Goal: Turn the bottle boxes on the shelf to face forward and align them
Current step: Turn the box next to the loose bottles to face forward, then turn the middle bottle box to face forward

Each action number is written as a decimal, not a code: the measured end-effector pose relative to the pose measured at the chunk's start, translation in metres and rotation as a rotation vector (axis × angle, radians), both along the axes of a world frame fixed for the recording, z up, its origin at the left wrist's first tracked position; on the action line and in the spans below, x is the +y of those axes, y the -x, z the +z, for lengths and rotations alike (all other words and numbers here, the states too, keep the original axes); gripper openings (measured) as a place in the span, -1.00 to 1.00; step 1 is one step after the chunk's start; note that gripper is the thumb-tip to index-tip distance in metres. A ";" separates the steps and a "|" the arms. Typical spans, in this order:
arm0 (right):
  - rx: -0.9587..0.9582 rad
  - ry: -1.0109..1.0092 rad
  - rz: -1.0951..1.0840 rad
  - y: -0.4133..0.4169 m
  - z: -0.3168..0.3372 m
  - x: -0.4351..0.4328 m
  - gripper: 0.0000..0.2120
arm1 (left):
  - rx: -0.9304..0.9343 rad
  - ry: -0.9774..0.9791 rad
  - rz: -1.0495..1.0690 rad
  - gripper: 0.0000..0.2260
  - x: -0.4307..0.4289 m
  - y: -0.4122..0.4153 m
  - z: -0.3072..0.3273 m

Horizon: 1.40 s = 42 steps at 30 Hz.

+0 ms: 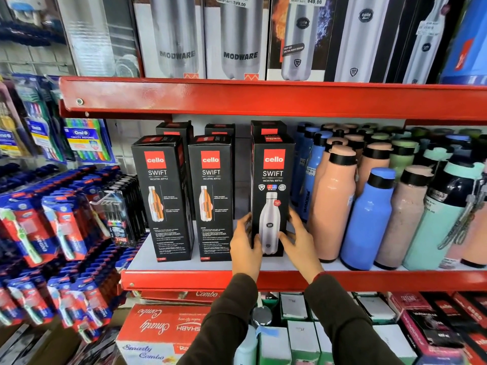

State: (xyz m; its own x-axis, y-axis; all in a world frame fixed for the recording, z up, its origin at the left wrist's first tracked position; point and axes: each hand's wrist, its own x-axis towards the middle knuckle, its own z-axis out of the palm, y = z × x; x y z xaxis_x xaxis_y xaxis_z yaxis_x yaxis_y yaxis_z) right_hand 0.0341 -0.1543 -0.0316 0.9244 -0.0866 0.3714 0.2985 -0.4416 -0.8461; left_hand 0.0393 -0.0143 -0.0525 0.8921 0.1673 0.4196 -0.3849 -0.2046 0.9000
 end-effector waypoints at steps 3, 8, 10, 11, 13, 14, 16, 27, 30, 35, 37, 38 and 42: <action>-0.043 -0.014 -0.061 0.001 -0.003 0.003 -0.41 | 0.000 -0.018 0.009 -0.52 0.001 0.001 0.000; -0.120 -0.072 -0.211 0.007 -0.007 0.009 -0.66 | -0.001 -0.045 -0.019 -0.54 0.002 0.005 0.005; -0.165 -0.090 -0.258 0.009 -0.010 0.010 -0.72 | 0.001 -0.044 -0.030 -0.54 0.004 0.009 0.005; -0.179 -0.104 -0.278 0.010 -0.010 0.010 -0.75 | 0.015 -0.016 -0.040 -0.54 0.005 0.012 0.006; -0.192 -0.137 -0.314 0.014 -0.010 0.012 -0.83 | 0.031 0.051 -0.054 -0.56 0.008 0.019 0.007; -0.197 -0.156 -0.323 0.016 -0.008 0.014 -0.85 | 0.015 0.065 -0.047 -0.59 0.010 0.022 0.007; -0.218 -0.187 -0.326 0.023 -0.003 0.020 -0.85 | -0.043 0.062 -0.015 -0.65 0.015 0.028 0.007; -0.237 -0.214 -0.064 0.039 0.013 0.097 -0.70 | -0.340 -0.011 0.357 -0.58 0.067 0.040 0.024; -0.189 -0.223 -0.033 0.033 0.010 0.112 -0.65 | -0.264 -0.008 0.333 -0.54 0.083 0.034 0.021; -0.092 -0.147 -0.011 0.020 0.000 0.125 -0.60 | -0.071 -0.006 0.203 -0.59 0.102 0.022 0.011; -0.067 -0.128 -0.020 0.017 -0.002 0.129 -0.61 | -0.021 -0.025 0.199 -0.60 0.106 0.020 0.009; -0.055 -0.117 -0.029 0.015 -0.003 0.131 -0.63 | -0.002 -0.034 0.197 -0.61 0.108 0.019 0.009; -0.007 -0.153 -0.061 0.014 -0.007 0.138 -0.65 | 0.053 -0.053 0.190 -0.64 0.113 0.018 0.010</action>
State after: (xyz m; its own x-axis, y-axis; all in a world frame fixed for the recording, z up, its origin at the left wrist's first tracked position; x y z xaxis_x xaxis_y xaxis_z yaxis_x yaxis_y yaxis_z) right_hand 0.0201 -0.0167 -0.0390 0.9134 -0.1981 0.3556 0.2811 -0.3251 -0.9030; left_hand 0.0216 0.0991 -0.0428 0.8677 0.3140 0.3853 -0.2870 -0.3162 0.9042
